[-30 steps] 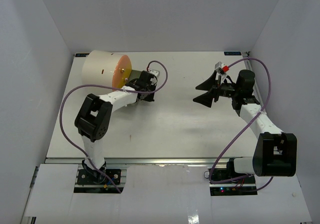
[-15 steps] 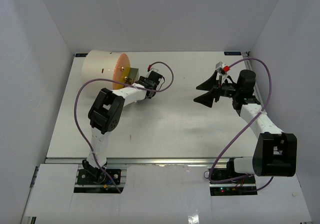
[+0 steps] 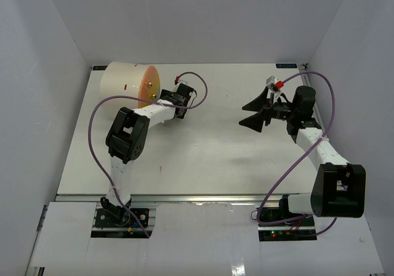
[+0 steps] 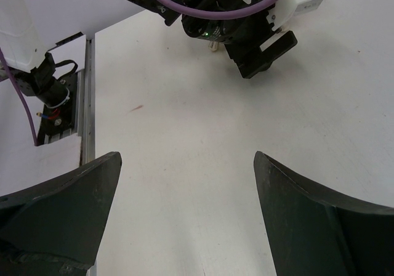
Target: Organize the makeup
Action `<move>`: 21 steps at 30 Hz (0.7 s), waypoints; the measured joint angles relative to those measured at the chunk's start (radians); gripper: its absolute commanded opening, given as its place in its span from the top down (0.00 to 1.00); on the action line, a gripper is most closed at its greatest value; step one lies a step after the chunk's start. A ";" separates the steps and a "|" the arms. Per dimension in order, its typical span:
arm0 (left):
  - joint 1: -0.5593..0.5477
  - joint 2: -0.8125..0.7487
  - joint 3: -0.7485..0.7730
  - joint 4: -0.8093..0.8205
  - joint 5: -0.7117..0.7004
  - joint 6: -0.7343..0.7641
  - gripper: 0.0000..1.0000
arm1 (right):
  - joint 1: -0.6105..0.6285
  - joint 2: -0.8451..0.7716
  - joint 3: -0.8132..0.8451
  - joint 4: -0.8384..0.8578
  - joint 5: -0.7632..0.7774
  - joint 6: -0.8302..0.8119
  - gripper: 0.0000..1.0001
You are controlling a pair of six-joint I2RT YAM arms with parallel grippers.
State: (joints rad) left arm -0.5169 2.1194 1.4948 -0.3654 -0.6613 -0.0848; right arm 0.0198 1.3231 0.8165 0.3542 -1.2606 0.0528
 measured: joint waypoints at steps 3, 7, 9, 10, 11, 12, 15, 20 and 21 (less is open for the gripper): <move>0.008 -0.003 0.001 -0.005 0.019 0.002 0.11 | -0.001 0.000 0.000 0.000 0.000 0.000 0.05; 0.013 -0.027 0.002 -0.036 0.129 0.021 0.02 | -0.001 0.000 0.000 -0.004 0.001 -0.003 0.05; 0.014 -0.061 -0.009 -0.052 0.243 0.034 0.02 | -0.001 0.000 0.000 -0.021 0.004 -0.019 0.05; 0.014 -0.087 -0.020 -0.059 0.306 0.038 0.02 | -0.003 0.000 0.001 -0.035 0.008 -0.033 0.04; 0.010 -0.121 -0.034 -0.067 0.366 0.041 0.02 | -0.009 0.000 0.003 -0.056 0.014 -0.049 0.04; 0.007 -0.155 -0.048 -0.075 0.426 0.044 0.02 | -0.015 0.000 0.004 -0.077 0.021 -0.065 0.04; 0.002 -0.324 -0.164 -0.001 0.680 0.050 0.02 | -0.037 -0.009 0.023 -0.201 0.074 -0.160 0.02; 0.005 -0.743 -0.430 0.171 1.018 0.041 0.02 | -0.048 -0.074 0.043 -0.397 0.219 -0.303 0.10; 0.009 -0.822 -0.474 0.196 1.054 0.037 0.02 | -0.048 -0.092 0.043 -0.424 0.258 -0.321 0.10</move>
State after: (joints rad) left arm -0.5080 1.2978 1.0206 -0.1697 0.3931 -0.0480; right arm -0.0279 1.2311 0.8600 -0.0693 -1.0022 -0.2684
